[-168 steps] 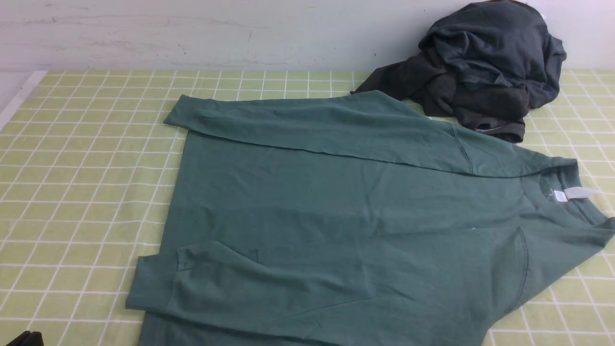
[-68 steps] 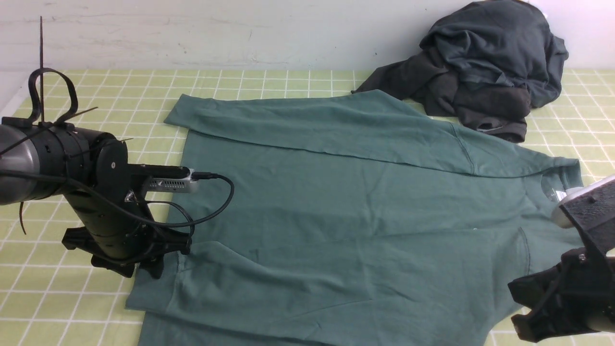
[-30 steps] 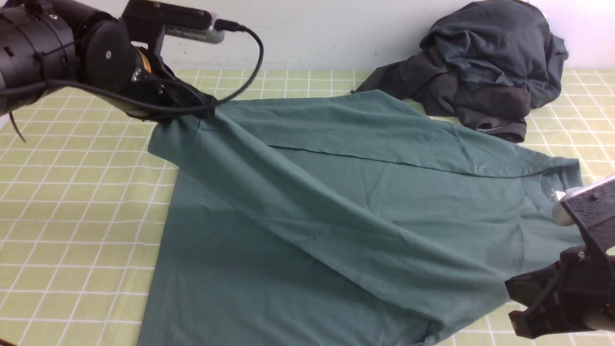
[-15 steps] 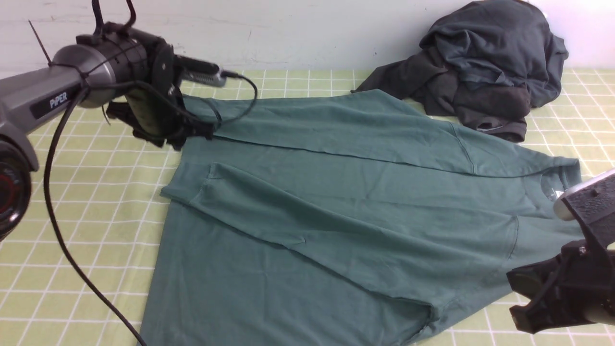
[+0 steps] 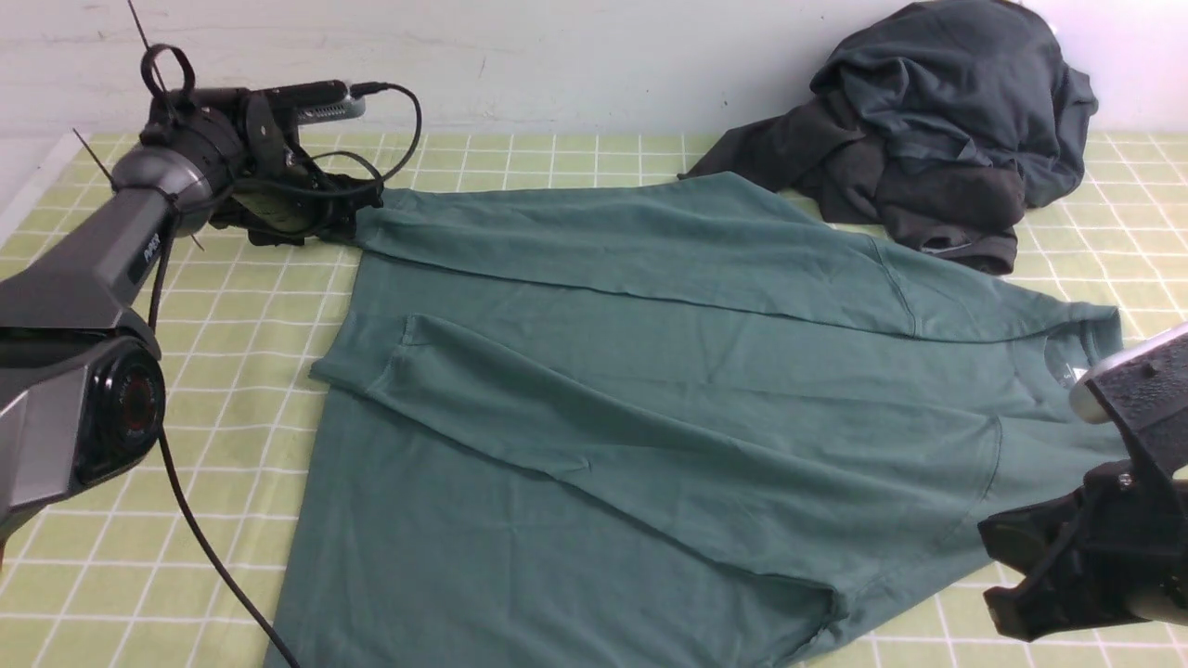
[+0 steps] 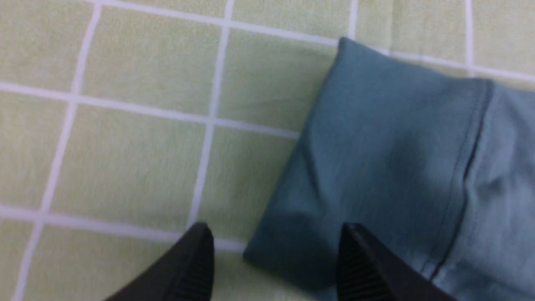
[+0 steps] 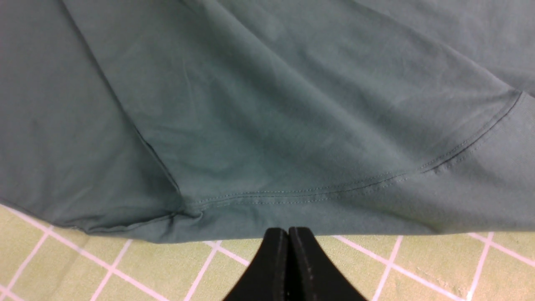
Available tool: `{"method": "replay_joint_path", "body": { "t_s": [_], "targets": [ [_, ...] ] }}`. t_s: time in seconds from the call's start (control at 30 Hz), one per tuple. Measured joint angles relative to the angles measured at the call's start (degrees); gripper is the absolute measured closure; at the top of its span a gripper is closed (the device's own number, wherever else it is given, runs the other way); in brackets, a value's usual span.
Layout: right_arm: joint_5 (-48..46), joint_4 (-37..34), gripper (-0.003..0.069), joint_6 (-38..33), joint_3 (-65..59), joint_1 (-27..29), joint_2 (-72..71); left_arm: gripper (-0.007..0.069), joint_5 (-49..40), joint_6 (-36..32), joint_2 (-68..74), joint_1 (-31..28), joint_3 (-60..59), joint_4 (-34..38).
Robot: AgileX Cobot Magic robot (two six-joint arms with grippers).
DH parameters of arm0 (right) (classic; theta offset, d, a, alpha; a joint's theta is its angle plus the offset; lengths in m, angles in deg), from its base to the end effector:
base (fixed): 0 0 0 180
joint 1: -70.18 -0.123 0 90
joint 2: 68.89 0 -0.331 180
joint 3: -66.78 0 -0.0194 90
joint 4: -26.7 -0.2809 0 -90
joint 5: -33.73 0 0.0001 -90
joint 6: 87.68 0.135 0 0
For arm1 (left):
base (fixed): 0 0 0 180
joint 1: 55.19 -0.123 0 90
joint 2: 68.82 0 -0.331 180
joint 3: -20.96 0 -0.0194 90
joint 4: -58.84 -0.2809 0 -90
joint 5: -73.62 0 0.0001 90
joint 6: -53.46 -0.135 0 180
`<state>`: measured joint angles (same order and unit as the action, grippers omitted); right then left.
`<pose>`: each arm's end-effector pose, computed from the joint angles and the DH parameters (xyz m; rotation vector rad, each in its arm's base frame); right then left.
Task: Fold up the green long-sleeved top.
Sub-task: Use the left arm to clamp the cuff farthest from it, then use the left arm to drag and drop the cuff onto the cuff closest to the left arm
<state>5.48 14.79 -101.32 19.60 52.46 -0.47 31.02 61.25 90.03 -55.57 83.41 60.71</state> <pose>0.2057 0.0796 0.2191 -0.4938 2.4608 0.2276 0.6785 0.0015 0.1285 -0.1920 2.4202 -0.0963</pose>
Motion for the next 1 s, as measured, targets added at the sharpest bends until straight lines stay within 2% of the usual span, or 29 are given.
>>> {"method": "replay_joint_path", "body": {
  "t_s": [0.07,0.1,0.13,0.17,0.2,0.23,0.27,0.37,0.5,0.63,0.77,0.8,1.0],
  "targets": [
    [0.1,0.0,0.0673,0.0,0.0,0.0,0.0,0.0292,0.6,-0.2,0.2,0.2,0.1,0.1],
    [0.1,0.2,0.0673,0.0,0.0,0.0,0.0,0.0367,0.5,-1.0,0.3,0.4,0.2,-0.1],
    [0.1,0.2,0.0673,0.0,0.0,0.0,0.0,0.039,0.4,-1.2,0.3,0.5,0.2,-0.1],
    [0.1,0.7,0.0673,0.0,0.0,0.0,0.0,0.0488,-0.4,-3.2,0.0,0.9,0.3,-0.1],
    [0.1,0.8,0.0673,0.0,0.0,0.0,0.0,0.0512,-0.7,-3.5,-0.1,1.0,0.3,-0.1],
    [0.2,1.1,0.0673,0.0,0.0,0.0,0.0,0.0575,-3.4,-5.3,-1.0,1.4,0.5,-0.2],
    [0.2,1.2,0.0673,0.0,0.0,0.0,0.0,0.0592,-6.1,-6.6,-2.2,1.7,0.8,-0.3],
    [0.2,1.3,0.0673,0.0,0.0,0.0,0.0,0.0601,-10.9,-8.2,-4.8,2.6,1.9,-0.4],
    [0.2,1.4,0.0673,0.0,0.0,0.0,0.0,0.0603,-25.0,-14.7,-14.4,5.7,4.8,-0.4],
    [0.1,1.5,0.0673,0.0,0.0,0.0,0.0,0.0604,-28.0,-18.6,-23.2,8.7,3.2,-0.1],
    [-0.6,1.5,0.0673,0.0,0.0,0.0,0.0,0.0604,-28.3,-18.3,-33.0,10.9,-7.0,0.4],
    [-1.2,1.5,0.0673,0.0,0.0,0.0,0.0,0.0604,-28.3,-17.9,-36.8,11.3,-15.1,0.7],
    [-2.8,1.5,0.0673,0.0,0.0,0.0,0.0,0.0604,-28.3,-17.2,-45.4,11.8,-42.2,0.8]
  ]
}}
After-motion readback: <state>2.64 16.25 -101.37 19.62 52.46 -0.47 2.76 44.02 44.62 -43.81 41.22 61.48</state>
